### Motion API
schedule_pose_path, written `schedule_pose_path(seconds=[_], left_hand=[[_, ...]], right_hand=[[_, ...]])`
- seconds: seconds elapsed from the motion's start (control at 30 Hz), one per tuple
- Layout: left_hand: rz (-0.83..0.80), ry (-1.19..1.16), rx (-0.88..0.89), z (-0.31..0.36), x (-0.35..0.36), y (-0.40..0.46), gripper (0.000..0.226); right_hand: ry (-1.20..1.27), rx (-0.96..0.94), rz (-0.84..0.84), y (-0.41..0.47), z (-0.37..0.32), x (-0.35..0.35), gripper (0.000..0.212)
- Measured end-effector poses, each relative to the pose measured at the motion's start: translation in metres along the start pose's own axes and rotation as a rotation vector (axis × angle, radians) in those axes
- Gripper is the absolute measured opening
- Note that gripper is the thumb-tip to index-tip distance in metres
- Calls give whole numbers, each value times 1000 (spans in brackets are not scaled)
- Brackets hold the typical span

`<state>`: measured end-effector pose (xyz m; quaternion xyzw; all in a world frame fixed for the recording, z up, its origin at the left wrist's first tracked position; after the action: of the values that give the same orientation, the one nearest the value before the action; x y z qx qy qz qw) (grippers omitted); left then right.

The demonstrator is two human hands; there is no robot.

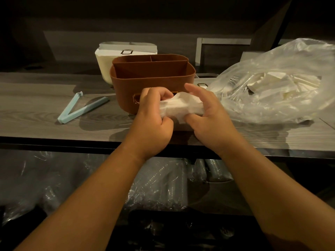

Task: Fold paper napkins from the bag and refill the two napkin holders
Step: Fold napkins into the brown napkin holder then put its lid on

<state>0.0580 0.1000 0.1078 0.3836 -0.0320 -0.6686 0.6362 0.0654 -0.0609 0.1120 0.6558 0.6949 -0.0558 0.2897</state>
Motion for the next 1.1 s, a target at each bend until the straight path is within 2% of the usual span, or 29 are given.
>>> schedule_pose_path(seconds=[0.23,0.37,0.63,0.93,1.1], left_hand=[[-43,-7,-47,-4,1,3,61],[2,-18,-20,-2,2,3,64],[108,7,-73,-6,1,1,63],[0,-149,-184,-3,-5,3,65],[-87,-125,-190,-2,-6,5,54]], right_hand=[[204,44,-51,0,0,-1,73],[261,56,-41,2,-2,-1,73],[402,159,-33,6,2,-2,79],[404,167,-75,9,5,-2,75],[342,159,-104,7,3,-3,75]])
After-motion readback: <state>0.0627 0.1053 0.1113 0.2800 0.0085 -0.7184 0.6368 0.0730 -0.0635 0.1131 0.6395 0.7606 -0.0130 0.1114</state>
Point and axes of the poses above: each hand's wrist, its own y-axis towards the middle knuckle, its own x-axis out of the palm, z = x × y, the point moved 1 cm from there along y, towards the middle knuckle, and after that the axes turned 4 degrees about -z, right-handed, at the moved point
